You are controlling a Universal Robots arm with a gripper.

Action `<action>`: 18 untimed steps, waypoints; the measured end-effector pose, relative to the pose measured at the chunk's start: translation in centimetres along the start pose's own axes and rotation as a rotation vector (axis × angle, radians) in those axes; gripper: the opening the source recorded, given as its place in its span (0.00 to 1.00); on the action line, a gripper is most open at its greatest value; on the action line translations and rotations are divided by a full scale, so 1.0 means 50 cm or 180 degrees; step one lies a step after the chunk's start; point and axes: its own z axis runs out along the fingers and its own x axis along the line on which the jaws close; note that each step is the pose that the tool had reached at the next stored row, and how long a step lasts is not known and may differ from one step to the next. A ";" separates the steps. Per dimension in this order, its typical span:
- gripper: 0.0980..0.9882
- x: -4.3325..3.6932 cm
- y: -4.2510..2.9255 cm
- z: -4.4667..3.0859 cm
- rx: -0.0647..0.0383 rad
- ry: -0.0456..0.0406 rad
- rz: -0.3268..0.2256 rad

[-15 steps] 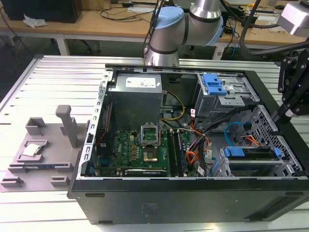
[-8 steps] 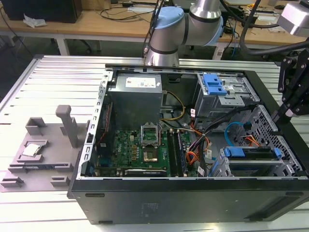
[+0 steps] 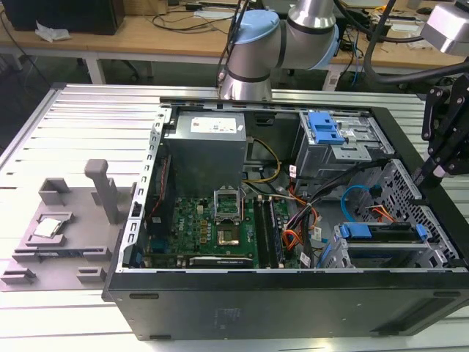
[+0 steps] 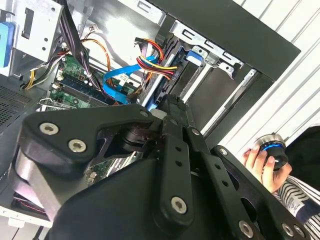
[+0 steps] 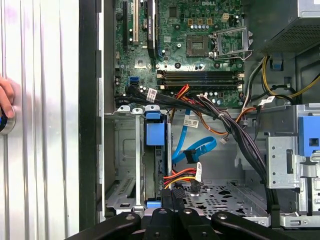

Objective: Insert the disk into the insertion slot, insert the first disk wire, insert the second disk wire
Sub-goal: 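Insert the second disk wire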

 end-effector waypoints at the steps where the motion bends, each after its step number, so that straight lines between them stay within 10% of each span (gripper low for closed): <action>1: 0.01 0.000 0.000 0.000 0.0000 0.0000 0.0000; 4: 0.02 0.000 0.000 0.000 0.0000 0.0000 0.0000; 5: 0.22 0.000 0.000 0.000 0.0000 0.0000 0.0000; 7: 0.30 0.000 0.000 0.000 0.0000 -0.0001 0.0000; 18: 0.30 0.000 0.009 0.001 0.0000 -0.0001 0.0000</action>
